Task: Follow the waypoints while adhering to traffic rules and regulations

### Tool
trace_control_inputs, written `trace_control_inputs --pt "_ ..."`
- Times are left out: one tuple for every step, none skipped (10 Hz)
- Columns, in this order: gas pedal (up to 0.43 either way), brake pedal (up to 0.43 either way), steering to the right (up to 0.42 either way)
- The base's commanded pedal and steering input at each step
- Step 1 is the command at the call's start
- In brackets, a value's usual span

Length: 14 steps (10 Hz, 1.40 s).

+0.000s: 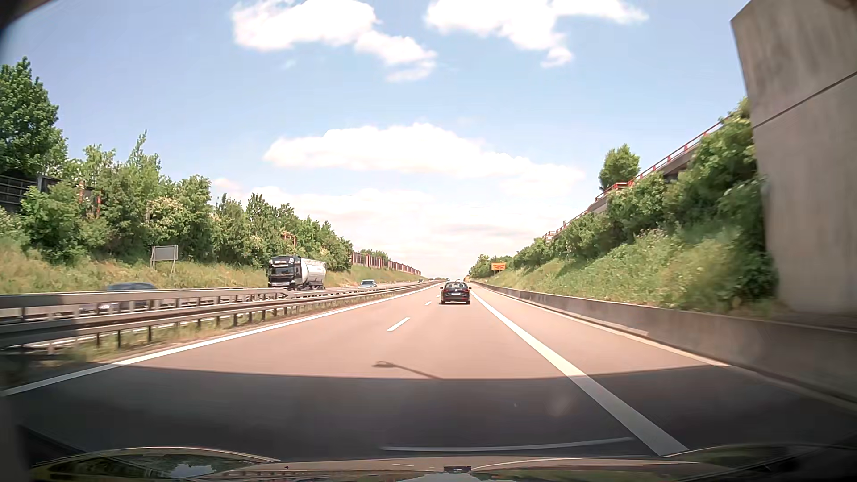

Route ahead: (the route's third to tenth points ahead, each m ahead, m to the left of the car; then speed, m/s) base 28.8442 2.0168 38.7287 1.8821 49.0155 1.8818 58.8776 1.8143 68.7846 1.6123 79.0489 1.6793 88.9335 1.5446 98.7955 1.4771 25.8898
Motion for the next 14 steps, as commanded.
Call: trace_control_inputs --pt "0.331 0.012 -0.001" --pt "0.339 0.012 -0.001" --pt "0.339 0.006 -0.001" --pt "0.339 0.012 -0.001" --pt "0.339 0.012 -0.001" --pt "0.339 0.012 -0.002" --pt "0.339 0.012 -0.001" --pt "0.35 0.012 -0.002" --pt "0.35 0.012 -0.002" --pt "0.35 0.012 -0.001" --pt "0.358 0.012 -0.002" --pt "0.358 0.012 -0.001" --pt "0.358 0.012 -0.001" --pt "0.358 0.012 -0.001"
